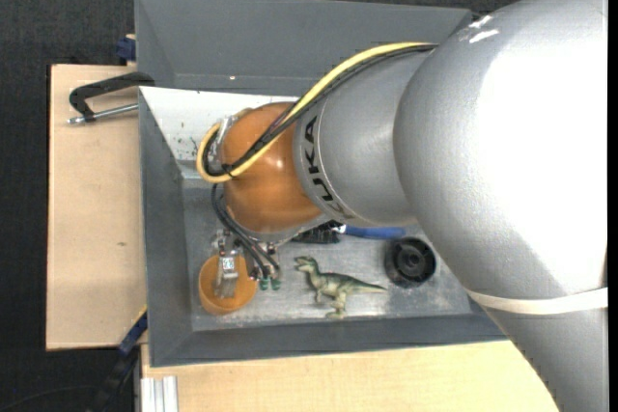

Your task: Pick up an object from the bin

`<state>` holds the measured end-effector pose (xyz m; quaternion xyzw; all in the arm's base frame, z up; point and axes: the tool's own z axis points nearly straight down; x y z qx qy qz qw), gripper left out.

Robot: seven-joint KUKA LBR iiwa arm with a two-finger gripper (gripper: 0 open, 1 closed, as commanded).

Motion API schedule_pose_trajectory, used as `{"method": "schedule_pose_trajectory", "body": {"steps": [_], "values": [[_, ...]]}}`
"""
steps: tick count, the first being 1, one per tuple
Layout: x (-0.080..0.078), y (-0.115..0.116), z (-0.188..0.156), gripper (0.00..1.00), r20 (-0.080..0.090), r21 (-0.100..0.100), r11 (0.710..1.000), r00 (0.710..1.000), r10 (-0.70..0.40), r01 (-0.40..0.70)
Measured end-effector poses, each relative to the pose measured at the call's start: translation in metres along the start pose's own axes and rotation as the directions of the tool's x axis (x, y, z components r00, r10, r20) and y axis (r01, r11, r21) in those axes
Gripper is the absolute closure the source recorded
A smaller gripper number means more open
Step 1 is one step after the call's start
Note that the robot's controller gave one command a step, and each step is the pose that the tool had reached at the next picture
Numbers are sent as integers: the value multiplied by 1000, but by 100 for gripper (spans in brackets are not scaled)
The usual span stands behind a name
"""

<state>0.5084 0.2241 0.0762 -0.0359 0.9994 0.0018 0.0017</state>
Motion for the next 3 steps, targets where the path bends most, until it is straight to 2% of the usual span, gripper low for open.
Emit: {"method": "schedule_pose_trajectory", "body": {"steps": [1, 2, 3], "values": [[-5, -12, -147, 100, 11, 0, 996, 996, -88, 88], [0, -62, -122, 100, -5, 3, 925, 925, -380, 380], [-25, -81, -205, 100, 12, 6, 926, 926, -377, 377]]}}
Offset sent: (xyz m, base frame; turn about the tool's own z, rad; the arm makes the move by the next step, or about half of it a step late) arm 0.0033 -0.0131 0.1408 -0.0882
